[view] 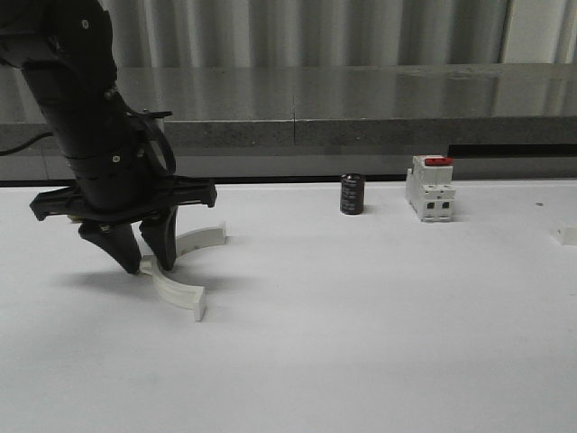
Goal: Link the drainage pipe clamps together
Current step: 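Carry the half-ring with the left gripper to the table center and lower it, then open the left gripper and lift it away from the half-ring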
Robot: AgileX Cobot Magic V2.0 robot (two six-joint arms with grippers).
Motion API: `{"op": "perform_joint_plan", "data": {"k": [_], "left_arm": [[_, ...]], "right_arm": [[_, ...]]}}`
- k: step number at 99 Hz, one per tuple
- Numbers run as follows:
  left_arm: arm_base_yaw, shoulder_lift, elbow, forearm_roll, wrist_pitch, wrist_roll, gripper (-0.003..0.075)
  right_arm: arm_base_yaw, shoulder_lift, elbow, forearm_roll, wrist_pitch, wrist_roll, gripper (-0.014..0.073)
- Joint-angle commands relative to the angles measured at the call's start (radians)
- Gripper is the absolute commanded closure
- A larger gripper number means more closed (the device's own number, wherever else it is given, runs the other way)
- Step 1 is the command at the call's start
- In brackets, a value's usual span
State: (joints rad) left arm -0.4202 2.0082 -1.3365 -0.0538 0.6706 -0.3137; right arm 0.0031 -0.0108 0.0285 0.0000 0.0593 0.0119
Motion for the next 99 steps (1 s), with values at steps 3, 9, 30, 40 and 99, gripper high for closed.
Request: {"op": "perform_joint_plan", "data": {"k": [3,9,30,40,99], "left_arm": [[-0.007,-0.051,-0.027,0.002,-0.034,-0.013,0.0225],[-0.007,-0.053,-0.027,0.017,-0.051,-0.013,0.0202],[-0.005,-0.123,-0.022,0.068,-0.107,-0.013,0.0208],[0.0,-0.209,-0.001,0.088,-0.137,-0.013,0.0209],[0.29,-0.945,0.397,0.187,-0.221,0.043,0.0209]], "right_arm": [[-0.007,-0.014,-0.019,0.0,-0.084,-0.003,0.0661],[-0.007,-0.014,-0.019,0.0,-0.084,-0.003,0.0661],[-0.007,-0.014,-0.019,0.0,-0.084,-0.003,0.0661],[-0.007,-0.014,-0.019,0.0,-0.084,-0.003,0.0661],[-0.007,-0.014,-0.019,0.0,-0.084,-0.003,0.0661]]}}
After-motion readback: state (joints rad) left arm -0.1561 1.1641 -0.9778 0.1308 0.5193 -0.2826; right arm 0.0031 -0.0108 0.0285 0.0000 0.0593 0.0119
